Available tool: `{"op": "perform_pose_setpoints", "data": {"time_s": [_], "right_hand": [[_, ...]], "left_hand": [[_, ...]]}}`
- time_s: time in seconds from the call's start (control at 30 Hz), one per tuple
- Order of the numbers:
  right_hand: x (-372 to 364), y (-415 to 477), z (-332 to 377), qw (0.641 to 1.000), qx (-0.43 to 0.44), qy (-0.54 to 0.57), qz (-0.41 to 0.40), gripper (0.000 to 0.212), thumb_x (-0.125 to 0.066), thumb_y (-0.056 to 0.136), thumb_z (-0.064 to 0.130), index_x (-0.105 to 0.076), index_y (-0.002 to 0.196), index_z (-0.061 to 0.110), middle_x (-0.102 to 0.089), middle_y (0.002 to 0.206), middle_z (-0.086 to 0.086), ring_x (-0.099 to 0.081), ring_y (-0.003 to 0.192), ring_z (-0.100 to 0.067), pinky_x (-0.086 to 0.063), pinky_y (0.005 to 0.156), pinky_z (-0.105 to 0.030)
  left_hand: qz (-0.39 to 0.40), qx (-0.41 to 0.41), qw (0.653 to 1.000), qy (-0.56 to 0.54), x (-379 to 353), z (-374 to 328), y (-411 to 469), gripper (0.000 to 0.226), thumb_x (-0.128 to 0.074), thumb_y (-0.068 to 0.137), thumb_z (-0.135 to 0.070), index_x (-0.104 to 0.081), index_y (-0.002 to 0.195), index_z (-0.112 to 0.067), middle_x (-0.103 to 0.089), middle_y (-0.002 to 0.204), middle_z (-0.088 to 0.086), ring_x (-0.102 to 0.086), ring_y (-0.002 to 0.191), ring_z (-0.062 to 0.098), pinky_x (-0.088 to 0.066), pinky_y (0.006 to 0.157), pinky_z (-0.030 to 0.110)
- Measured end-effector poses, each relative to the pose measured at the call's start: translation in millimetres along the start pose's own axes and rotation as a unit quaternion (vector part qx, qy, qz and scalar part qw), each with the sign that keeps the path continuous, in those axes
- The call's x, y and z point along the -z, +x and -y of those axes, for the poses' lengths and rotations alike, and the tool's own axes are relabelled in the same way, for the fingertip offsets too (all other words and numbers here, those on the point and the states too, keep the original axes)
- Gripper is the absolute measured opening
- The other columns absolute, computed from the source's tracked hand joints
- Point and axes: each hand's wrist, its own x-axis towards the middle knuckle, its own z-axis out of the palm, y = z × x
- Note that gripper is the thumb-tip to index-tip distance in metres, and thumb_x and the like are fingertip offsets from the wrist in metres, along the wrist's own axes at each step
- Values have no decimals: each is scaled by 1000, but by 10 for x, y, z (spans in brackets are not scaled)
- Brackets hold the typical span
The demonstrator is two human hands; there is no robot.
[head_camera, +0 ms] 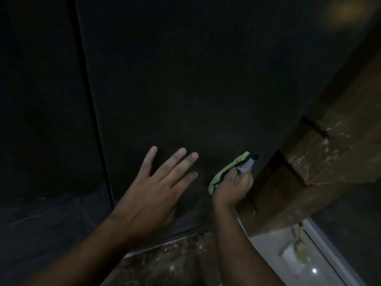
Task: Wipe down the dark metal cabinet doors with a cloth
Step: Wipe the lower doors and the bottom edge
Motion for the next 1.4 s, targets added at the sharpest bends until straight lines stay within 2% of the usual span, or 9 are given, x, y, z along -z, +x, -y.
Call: {"op": "perform_pose_setpoints", "data": {"time_s": [0.2,0.33,0.47,0.57,0.7,0.9,1.03,1.23,1.4], "right_hand": [[98,375,-571,998,-27,-51,-16,37,-47,96,5,-55,131,-5,-55,126,-25,-55,113,-36,-42,94,-37],[144,554,-1064,986,-150,-69,3,39,-44,99,6,-51,137,4,-58,120,-10,-57,112,-28,-45,95,-37],[315,635,-1382,955,-282,-51,75,40,-46,101,7,-49,141,12,-59,113,-7,-58,89,-24,-44,79,-27],[346,603,-1373,946,-320,-24,46,30,-50,102,20,-59,130,14,-62,107,-6,-58,83,-20,-42,75,-25],[176,505,-999,977,-206,9,-58,18,-52,101,20,-64,105,7,-67,95,-12,-64,85,-26,-41,74,-26],[57,691,-470,995,-50,22,-89,32,-56,91,19,-63,118,2,-63,112,-21,-64,95,-32,-51,74,-32],[47,916,-131,994,36,14,-99,32,-56,94,6,-62,125,0,-59,123,-17,-58,99,-17,-38,71,-1],[58,850,-25,996,12,7,-90,36,-54,98,13,-59,133,9,-56,125,-11,-60,107,-22,-41,79,-21],[-37,466,376,996,58,26,-61,31,-58,95,5,-62,126,10,-56,123,-7,-58,95,-6,-37,70,3]], "left_hand": [[33,-1,998,56,-100,-22,260,80,-75,66,-43,-57,139,-17,-27,161,12,-21,149,29,5,115,67],[53,-23,995,78,-270,-9,205,94,-83,60,-40,-50,144,-15,-19,164,11,-17,151,28,5,116,63],[19,-48,995,82,-301,64,209,73,-40,75,-29,-47,146,-15,-19,164,6,-19,151,25,0,117,56],[22,-51,995,84,-322,80,210,74,-34,76,-28,-44,148,-15,-20,164,6,-20,150,24,0,117,55],[28,-52,996,72,-322,97,206,74,-35,78,-28,-40,150,-16,-18,165,5,-18,151,23,-1,118,53],[21,-61,996,54,-305,167,167,69,-36,81,-29,-44,148,-14,-21,164,4,-19,150,21,-3,121,45],[9,-56,998,35,-283,184,164,66,-36,82,-30,-49,144,-13,-27,162,3,-24,148,19,-5,121,43],[-23,-21,999,15,-224,238,124,65,-36,85,-28,-44,148,-14,-30,161,-1,-28,145,15,-7,120,40],[-18,-20,1000,12,-273,211,121,66,-39,82,-27,-46,147,-15,-31,160,-1,-28,146,15,-8,120,41]]}}
